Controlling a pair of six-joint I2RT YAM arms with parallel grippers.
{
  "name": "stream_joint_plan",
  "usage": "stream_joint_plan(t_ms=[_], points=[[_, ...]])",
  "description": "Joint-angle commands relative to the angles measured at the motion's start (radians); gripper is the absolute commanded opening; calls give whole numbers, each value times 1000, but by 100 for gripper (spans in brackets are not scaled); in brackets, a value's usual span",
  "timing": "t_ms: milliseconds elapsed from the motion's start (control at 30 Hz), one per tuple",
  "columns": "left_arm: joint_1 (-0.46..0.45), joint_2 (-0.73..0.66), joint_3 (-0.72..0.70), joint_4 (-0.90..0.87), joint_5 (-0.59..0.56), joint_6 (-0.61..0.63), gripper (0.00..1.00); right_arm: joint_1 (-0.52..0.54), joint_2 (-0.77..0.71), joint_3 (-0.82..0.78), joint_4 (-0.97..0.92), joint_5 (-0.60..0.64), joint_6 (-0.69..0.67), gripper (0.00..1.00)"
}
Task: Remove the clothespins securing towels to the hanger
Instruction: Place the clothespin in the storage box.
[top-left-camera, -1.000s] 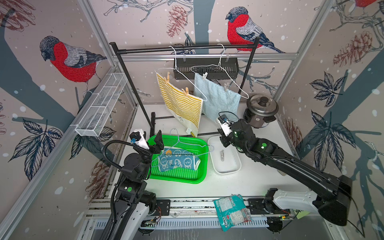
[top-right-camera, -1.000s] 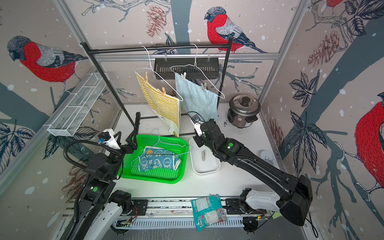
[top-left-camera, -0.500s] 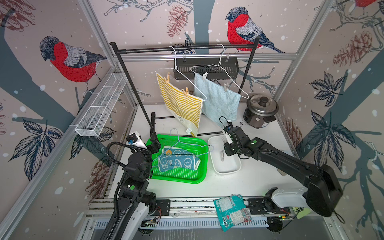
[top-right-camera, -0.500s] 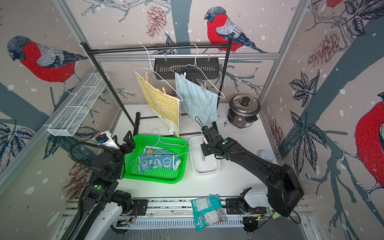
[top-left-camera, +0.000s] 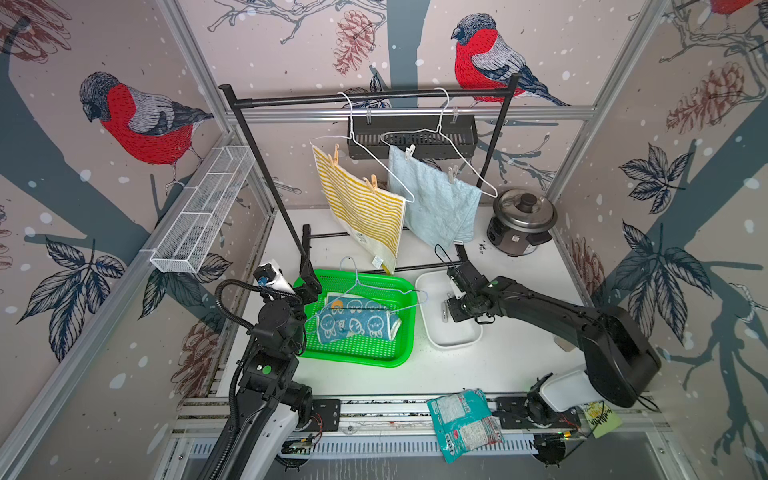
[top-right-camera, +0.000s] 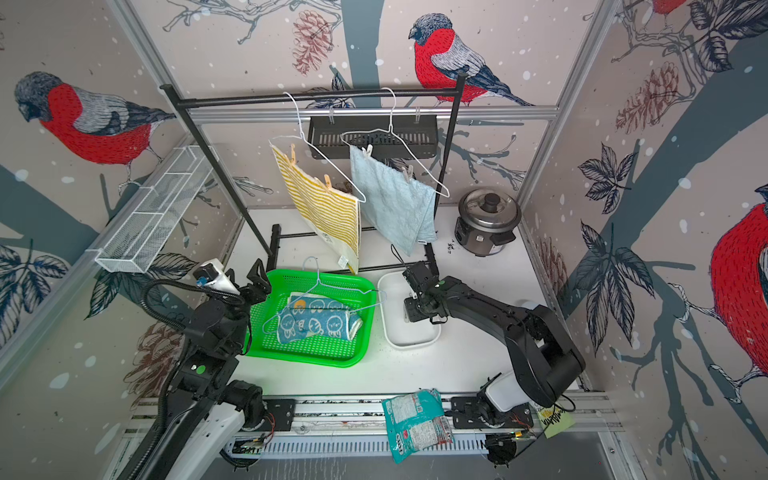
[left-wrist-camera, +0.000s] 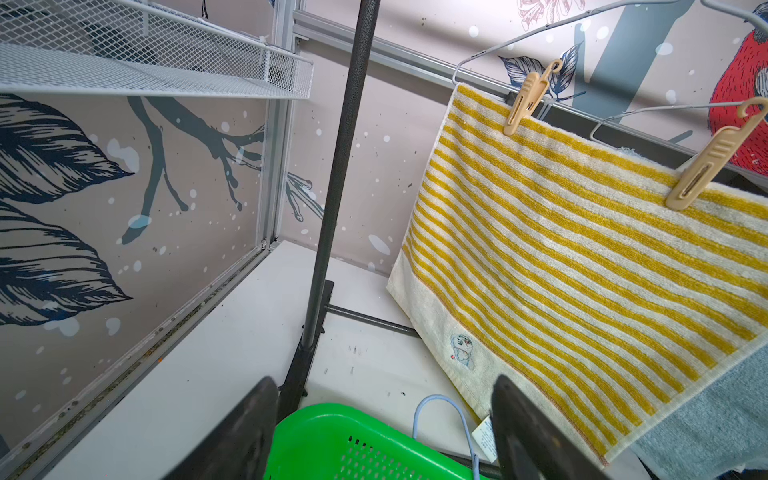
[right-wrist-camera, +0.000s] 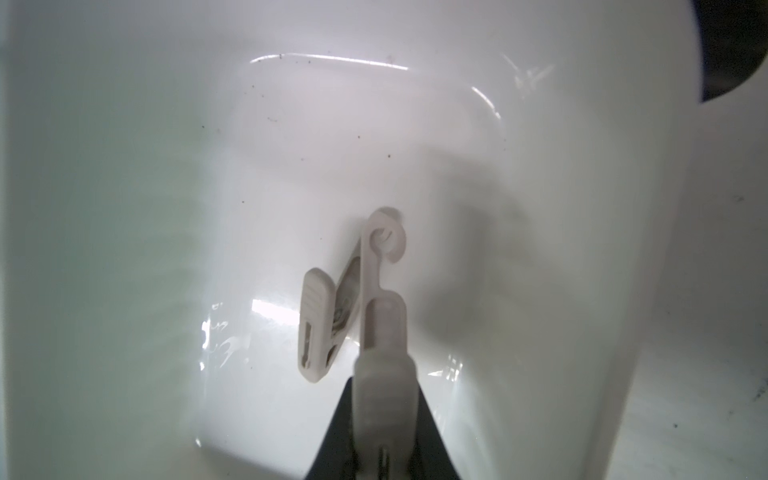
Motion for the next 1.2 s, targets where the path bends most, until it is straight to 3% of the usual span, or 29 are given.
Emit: stream_joint_plan(t_ms=[0, 300, 833, 1167], points=[[0, 4, 10, 40, -22, -19, 80, -1, 18, 4, 4, 27, 5, 9], [1, 14, 18, 34, -23, -12, 80, -2, 21, 12, 3, 31, -2, 39], [1, -8, 20, 15, -30, 12, 80, -2, -117, 79, -48, 153, -36, 48], [1, -48, 40, -68, -41, 7, 80, 9, -207, 267, -38, 127, -193, 58]])
